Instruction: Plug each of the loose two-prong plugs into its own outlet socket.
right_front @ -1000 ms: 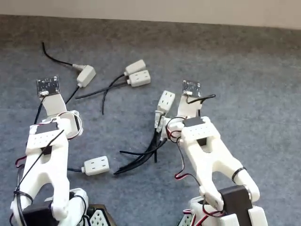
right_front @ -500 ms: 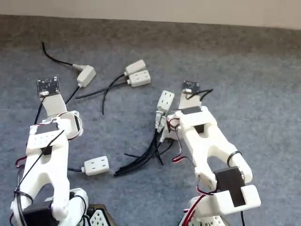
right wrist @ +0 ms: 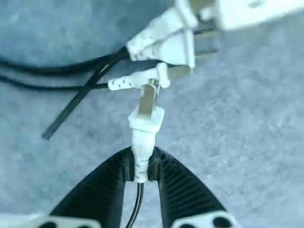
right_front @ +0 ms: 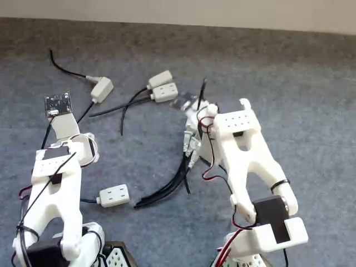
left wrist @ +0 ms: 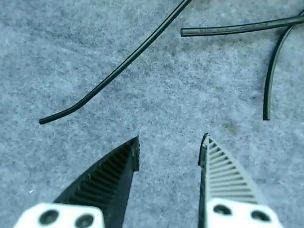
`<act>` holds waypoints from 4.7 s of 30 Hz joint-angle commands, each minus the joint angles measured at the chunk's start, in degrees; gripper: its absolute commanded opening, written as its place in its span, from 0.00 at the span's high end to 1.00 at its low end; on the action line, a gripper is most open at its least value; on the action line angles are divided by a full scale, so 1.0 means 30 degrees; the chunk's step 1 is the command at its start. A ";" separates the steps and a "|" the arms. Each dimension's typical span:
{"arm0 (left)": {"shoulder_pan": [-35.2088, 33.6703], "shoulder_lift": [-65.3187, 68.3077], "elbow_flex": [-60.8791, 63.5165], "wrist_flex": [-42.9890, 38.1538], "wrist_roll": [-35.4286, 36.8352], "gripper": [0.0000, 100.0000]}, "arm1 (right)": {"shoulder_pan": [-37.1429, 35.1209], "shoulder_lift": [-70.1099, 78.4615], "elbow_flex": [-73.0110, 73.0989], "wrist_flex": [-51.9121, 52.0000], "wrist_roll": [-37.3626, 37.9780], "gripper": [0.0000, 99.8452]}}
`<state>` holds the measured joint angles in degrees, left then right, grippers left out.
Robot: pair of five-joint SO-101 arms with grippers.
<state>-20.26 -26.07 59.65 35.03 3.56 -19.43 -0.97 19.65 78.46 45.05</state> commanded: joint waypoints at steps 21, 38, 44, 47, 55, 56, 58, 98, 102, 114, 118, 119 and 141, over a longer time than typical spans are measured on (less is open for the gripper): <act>0.0308 -0.0308 -0.0073 -0.0264 0.0029 0.78 | -0.1070 -0.2388 1.0535 -0.8864 0.1143 0.83; 0.0337 -0.0454 -0.0806 -0.0029 -0.1700 0.78 | -0.0513 -0.3238 1.1385 -1.0857 -0.3810 0.99; 0.2125 -0.0454 -0.5172 0.5333 -0.5451 0.78 | -0.0044 -1.0007 1.2000 -1.0857 -0.5538 0.99; 0.3678 -0.0454 -0.8630 0.9377 -0.7209 0.78 | -0.2125 -1.4286 1.3026 -1.0535 -0.6681 0.99; 0.4762 -0.1245 -1.4051 1.4418 -0.7590 0.67 | -0.7868 -1.8623 1.2996 -0.7370 -0.8117 0.99; 0.4938 -0.1744 -1.3758 1.4418 -0.7648 0.67 | -0.8337 -1.8623 1.2791 -0.7341 -0.8264 0.99; 0.5201 -0.3267 -1.2850 1.4447 -0.7678 0.67 | -0.9245 -1.8623 1.2440 -0.7311 -0.8322 0.99; 0.6930 -2.2960 0.7370 0.7795 -0.5363 0.62 | -1.1238 -1.4198 1.1531 -0.9245 -1.2190 0.99; 0.7018 -2.2960 0.7516 0.7883 -0.5363 0.62 | -1.0037 -1.4198 0.9919 -0.8103 -1.2161 0.99; 0.7810 -2.2960 0.7546 0.7941 -0.5363 0.62 | -0.9509 -1.3993 0.3619 -0.4264 -1.1458 0.99; 0.7810 -2.2960 0.7546 0.7941 -0.5363 0.62 | -0.9509 -1.3963 0.3590 -0.4205 -1.1429 0.99; 0.7810 -2.2960 0.7546 0.7941 -0.5363 0.62 | -0.9509 -1.3963 0.3590 -0.4176 -1.1399 0.99; -0.0073 -0.0542 -1.6689 1.6000 -0.4220 0.62 | -0.9597 -1.3934 0.7575 -0.5348 -1.0784 0.99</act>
<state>-14.55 -50.95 29.85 76.26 -7.52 -48.44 -42.64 43.82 63.25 12.00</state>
